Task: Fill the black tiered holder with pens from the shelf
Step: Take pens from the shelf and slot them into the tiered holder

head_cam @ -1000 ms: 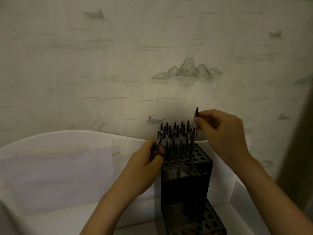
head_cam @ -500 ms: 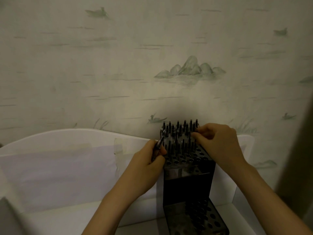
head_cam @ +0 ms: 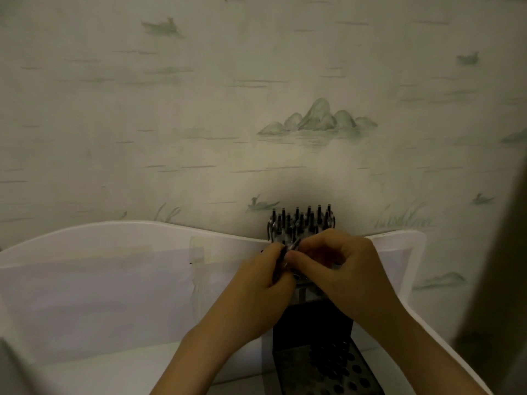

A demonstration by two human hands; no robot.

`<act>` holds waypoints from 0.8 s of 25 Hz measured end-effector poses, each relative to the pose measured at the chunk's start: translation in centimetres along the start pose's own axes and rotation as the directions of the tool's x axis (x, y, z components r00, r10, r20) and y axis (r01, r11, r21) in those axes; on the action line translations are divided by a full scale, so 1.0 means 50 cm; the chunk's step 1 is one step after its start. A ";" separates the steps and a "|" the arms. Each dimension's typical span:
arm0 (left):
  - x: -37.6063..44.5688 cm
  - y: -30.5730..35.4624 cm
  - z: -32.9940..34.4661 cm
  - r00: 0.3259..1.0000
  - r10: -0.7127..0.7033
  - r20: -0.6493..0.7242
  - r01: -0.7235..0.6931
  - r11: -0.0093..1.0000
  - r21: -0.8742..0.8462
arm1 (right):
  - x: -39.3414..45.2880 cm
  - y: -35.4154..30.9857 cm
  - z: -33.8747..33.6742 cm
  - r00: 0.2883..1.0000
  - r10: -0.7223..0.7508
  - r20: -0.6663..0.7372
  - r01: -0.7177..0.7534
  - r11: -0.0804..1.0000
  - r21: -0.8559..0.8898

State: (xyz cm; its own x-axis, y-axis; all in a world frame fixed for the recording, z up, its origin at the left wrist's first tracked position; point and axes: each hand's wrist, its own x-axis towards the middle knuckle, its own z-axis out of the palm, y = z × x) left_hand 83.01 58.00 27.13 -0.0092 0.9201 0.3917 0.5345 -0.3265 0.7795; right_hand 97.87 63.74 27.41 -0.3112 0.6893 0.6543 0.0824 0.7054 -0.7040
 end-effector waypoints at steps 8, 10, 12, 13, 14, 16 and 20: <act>0.010 0.007 -0.016 0.999 -0.033 -0.010 0.034 0.999 0.042 | 0.057 -0.025 -0.066 0.947 0.091 -0.308 0.035 0.923 0.383; 0.013 0.001 -0.023 0.999 -0.027 -0.043 0.031 0.993 0.114 | 0.080 -0.034 -0.099 0.893 0.062 -0.446 0.108 0.932 0.347; 0.015 -0.005 -0.030 0.995 -0.027 -0.093 0.043 0.984 0.170 | 0.093 -0.032 -0.116 0.870 -0.052 -0.491 0.160 0.970 0.181; 0.016 -0.008 -0.033 0.993 -0.032 -0.113 0.052 0.982 0.183 | 0.096 -0.027 -0.118 0.873 -0.111 -0.476 0.165 0.984 0.073; 0.015 -0.010 -0.034 0.992 -0.036 -0.124 0.059 0.980 0.188 | 0.096 -0.020 -0.117 0.882 -0.156 -0.445 0.158 0.987 -0.031; 0.014 -0.013 -0.033 0.991 -0.039 -0.131 0.064 0.979 0.195 | 0.095 -0.001 -0.113 0.900 -0.212 -0.380 0.144 0.969 -0.199; 0.012 -0.018 -0.033 0.990 -0.039 -0.133 0.067 0.976 0.206 | 0.095 0.039 -0.103 0.923 -0.191 -0.335 0.098 0.957 -0.274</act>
State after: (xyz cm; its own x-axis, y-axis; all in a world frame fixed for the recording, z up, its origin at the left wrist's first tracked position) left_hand 81.16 58.47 27.47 -0.1426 0.8952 0.4222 0.6952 -0.2130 0.6865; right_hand 101.42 69.26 30.57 0.0144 0.5569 0.8304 0.3079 0.7877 -0.5336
